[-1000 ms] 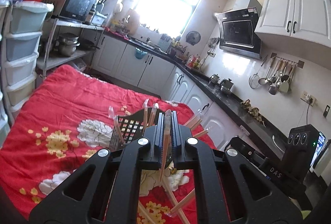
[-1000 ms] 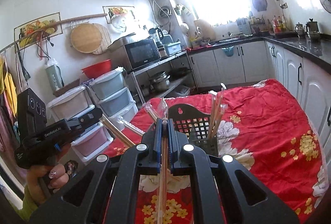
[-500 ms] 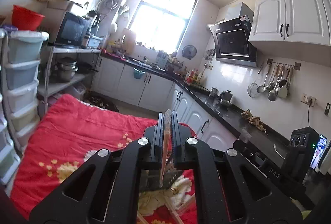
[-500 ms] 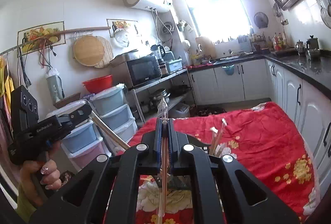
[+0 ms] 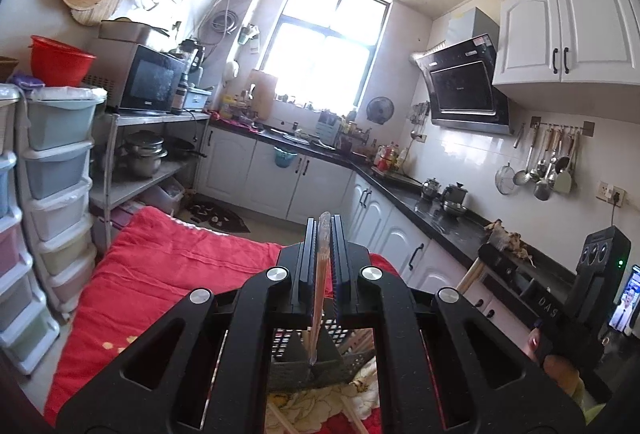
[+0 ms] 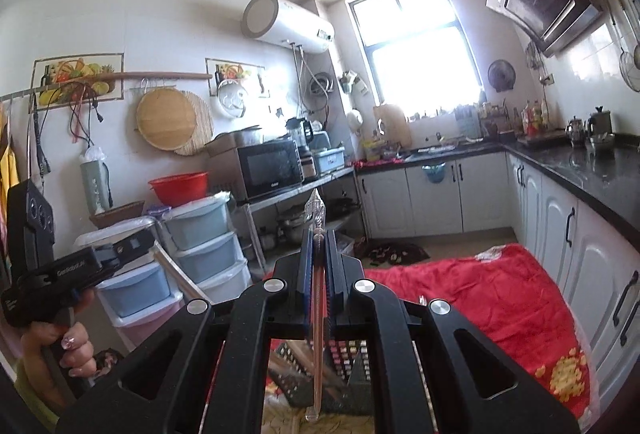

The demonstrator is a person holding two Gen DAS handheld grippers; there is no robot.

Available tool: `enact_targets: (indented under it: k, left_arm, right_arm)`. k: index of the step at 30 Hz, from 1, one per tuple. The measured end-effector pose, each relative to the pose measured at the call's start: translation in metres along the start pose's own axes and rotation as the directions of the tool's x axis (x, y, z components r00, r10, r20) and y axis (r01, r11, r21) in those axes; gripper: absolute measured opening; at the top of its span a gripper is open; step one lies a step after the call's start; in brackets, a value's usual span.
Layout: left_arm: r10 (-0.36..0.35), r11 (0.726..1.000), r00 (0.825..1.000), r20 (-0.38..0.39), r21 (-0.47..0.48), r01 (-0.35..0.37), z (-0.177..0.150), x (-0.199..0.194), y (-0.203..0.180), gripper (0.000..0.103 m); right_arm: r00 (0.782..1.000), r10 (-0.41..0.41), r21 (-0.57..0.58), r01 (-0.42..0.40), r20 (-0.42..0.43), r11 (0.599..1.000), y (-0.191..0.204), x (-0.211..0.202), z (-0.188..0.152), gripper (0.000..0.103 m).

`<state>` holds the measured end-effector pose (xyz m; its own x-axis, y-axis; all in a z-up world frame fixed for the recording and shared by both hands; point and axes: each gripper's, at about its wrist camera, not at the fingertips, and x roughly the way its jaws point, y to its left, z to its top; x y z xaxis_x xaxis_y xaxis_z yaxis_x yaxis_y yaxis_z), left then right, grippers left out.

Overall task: Organize utensils
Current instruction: 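Lift both chopsticks upright and carry them above the mesh basket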

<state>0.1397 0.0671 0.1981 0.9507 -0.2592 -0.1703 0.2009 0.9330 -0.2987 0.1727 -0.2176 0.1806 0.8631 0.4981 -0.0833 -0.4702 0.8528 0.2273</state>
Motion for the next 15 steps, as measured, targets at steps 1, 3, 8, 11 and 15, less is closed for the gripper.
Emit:
enact_targets:
  k: [1, 3, 8, 11, 15]
  left_arm:
    - [0.004, 1.000, 1.000, 0.001, -0.001, -0.004, 0.000, 0.000, 0.001, 0.003]
    - [0.016, 1.000, 1.000, 0.003, -0.006, -0.016, 0.000, 0.001, 0.005, 0.003]
    - [0.038, 0.999, 0.999, 0.013, -0.024, -0.038, 0.001, 0.004, 0.014, 0.003]
    - [0.052, 0.998, 0.998, 0.021, -0.027, -0.052, 0.003, 0.007, 0.018, 0.003]
    - [0.063, 0.997, 0.998, 0.019, -0.040, -0.062, 0.004, 0.016, 0.023, 0.003]
  right_arm:
    - [1.000, 0.002, 0.002, -0.002, 0.008, 1.000, -0.001, 0.001, 0.000, 0.006]
    - [1.000, 0.001, 0.005, -0.001, 0.020, 1.000, -0.004, 0.003, 0.002, 0.006]
    - [0.999, 0.000, 0.010, 0.000, 0.044, 1.000, -0.004, 0.009, 0.007, 0.006]
    - [0.998, 0.002, 0.004, -0.002, 0.064, 1.000, -0.003, 0.012, 0.008, 0.006]
    - [0.995, 0.002, -0.016, -0.001, 0.095, 1.000, -0.002, 0.017, 0.008, 0.006]
